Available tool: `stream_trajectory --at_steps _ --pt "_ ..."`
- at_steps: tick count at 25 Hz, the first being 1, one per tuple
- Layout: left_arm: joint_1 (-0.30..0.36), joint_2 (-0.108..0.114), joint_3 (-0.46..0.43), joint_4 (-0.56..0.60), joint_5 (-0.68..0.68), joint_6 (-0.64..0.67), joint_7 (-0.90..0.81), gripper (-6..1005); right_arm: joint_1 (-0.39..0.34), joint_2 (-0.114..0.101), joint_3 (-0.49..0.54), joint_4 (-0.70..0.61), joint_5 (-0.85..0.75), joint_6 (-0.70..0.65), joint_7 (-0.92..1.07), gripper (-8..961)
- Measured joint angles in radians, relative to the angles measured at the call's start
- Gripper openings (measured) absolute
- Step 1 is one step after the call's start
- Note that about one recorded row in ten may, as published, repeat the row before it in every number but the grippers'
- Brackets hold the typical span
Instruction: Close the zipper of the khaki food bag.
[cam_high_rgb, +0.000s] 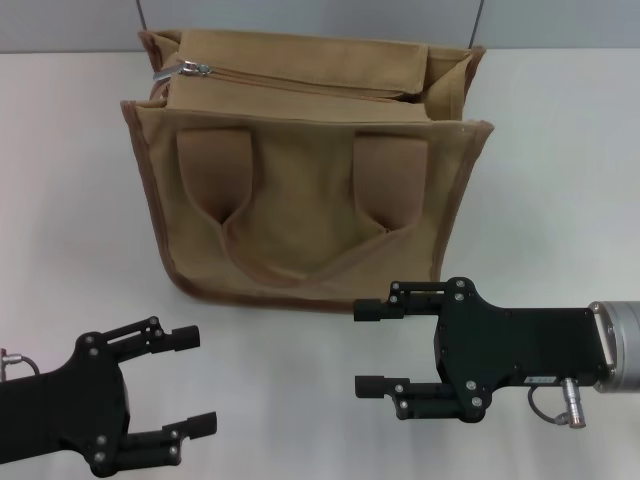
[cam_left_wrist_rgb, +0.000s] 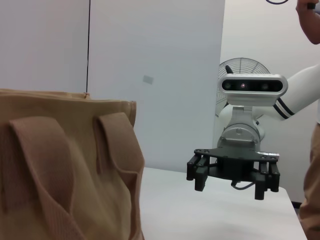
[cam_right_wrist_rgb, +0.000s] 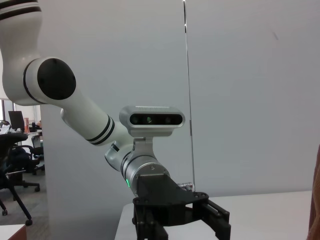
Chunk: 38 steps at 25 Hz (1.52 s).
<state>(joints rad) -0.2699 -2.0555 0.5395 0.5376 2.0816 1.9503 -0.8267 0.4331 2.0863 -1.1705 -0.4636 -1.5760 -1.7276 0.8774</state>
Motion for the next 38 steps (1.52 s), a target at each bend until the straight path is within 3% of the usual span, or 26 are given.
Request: stream_trajectory --at_steps 8,17,23,29,38 --pt "-0.001 0.005 0.057 0.008 0.011 -0.018 -0.007 801 0.001 0.0 0.0 0.0 -0.002 0.002 0.001 643" --pt "-0.006 -0.003 0.041 0.021 0.054 -0.034 -0.003 801 0.006 0.0 0.0 0.012 0.003 0.004 0.0 643" --pt "-0.001 -0.012 -0.084 -0.014 -0.005 -0.026 0.028 802 0.005 0.0 0.005 0.053 0.028 0.002 -0.031 643" --pt "-0.002 -0.016 -0.316 -0.176 -0.165 -0.158 0.115 802 0.006 0.002 0.009 0.155 0.077 -0.009 -0.142 643" --pt "-0.105 -0.016 -0.388 -0.264 -0.301 -0.271 0.132 802 0.006 0.003 0.011 0.191 0.087 -0.005 -0.156 643"
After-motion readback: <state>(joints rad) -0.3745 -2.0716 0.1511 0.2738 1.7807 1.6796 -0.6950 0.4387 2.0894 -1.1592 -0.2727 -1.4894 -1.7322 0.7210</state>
